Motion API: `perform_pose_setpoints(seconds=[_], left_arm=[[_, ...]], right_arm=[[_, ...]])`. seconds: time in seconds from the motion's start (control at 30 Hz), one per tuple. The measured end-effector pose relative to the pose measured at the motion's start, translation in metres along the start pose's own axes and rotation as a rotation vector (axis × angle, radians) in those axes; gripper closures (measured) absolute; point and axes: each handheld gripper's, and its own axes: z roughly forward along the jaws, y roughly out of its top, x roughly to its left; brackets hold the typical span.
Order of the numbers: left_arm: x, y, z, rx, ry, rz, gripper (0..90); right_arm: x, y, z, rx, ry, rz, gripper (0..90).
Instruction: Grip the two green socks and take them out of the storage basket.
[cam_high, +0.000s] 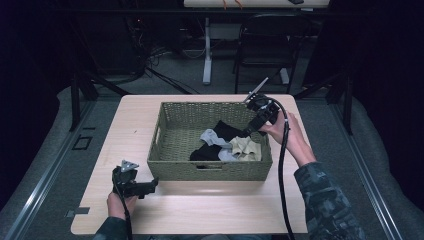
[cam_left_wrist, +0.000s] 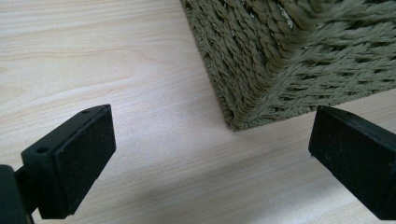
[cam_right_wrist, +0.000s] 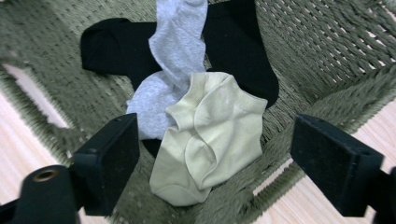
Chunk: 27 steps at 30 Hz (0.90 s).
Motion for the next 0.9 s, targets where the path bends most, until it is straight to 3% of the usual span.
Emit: perform_pose_setpoints(seconds=[0.43,0.47,0.7,0.9], left_arm=[[0.0,0.0,0.0,-0.003,0.001,-0.003,0.3],[0.001,0.0,0.0,-0.005,0.002,-0.004,0.3],[0.001,0.0,-0.001,-0.012,0.004,-0.007,0.4],[0.001,0.0,-0.002,-0.013,0.002,-0.008,0.3]], right_arm=[[-0.004,0.016,0.043,0.096,0.005,0.044,26.1],[-0.005,0.017,0.046,0.111,-0.005,0.031,26.1],[-0.002,0.015,0.065,0.061,-0.02,0.084,28.9],[0.001,0.01,0.083,0.086,-0.027,0.116,35.7]])
